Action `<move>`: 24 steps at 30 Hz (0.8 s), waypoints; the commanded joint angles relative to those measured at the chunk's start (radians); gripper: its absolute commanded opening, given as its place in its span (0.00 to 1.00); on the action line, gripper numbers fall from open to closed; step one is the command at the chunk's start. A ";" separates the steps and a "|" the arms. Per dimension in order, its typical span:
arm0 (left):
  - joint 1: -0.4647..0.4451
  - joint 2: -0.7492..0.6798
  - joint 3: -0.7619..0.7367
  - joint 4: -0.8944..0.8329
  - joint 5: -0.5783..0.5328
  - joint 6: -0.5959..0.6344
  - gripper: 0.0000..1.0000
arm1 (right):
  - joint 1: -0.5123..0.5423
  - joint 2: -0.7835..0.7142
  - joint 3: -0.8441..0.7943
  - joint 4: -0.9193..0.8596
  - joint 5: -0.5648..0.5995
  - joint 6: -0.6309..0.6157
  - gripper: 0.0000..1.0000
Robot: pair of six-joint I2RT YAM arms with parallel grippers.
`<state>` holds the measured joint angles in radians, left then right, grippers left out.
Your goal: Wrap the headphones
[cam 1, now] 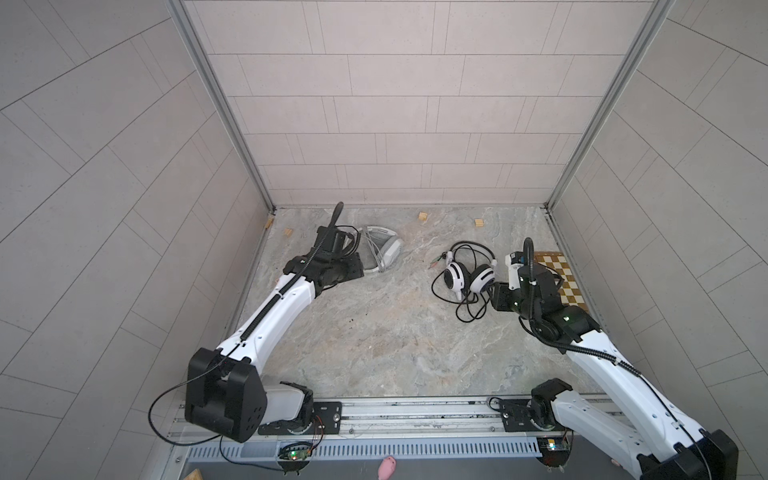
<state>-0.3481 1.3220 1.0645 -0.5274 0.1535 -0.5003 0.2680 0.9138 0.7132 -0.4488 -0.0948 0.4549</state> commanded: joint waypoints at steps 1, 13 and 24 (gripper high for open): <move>-0.087 0.000 -0.037 0.074 0.001 0.006 0.61 | -0.055 0.059 0.032 -0.009 -0.091 -0.023 0.46; -0.311 0.067 -0.091 0.187 -0.006 -0.012 0.61 | -0.173 0.372 0.203 0.078 -0.120 -0.012 0.98; -0.319 -0.016 -0.168 0.185 -0.034 -0.021 0.61 | -0.161 0.711 0.361 0.061 -0.153 0.042 0.99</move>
<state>-0.6643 1.3411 0.9070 -0.3508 0.1410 -0.5217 0.0982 1.5894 1.0458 -0.3546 -0.2577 0.4831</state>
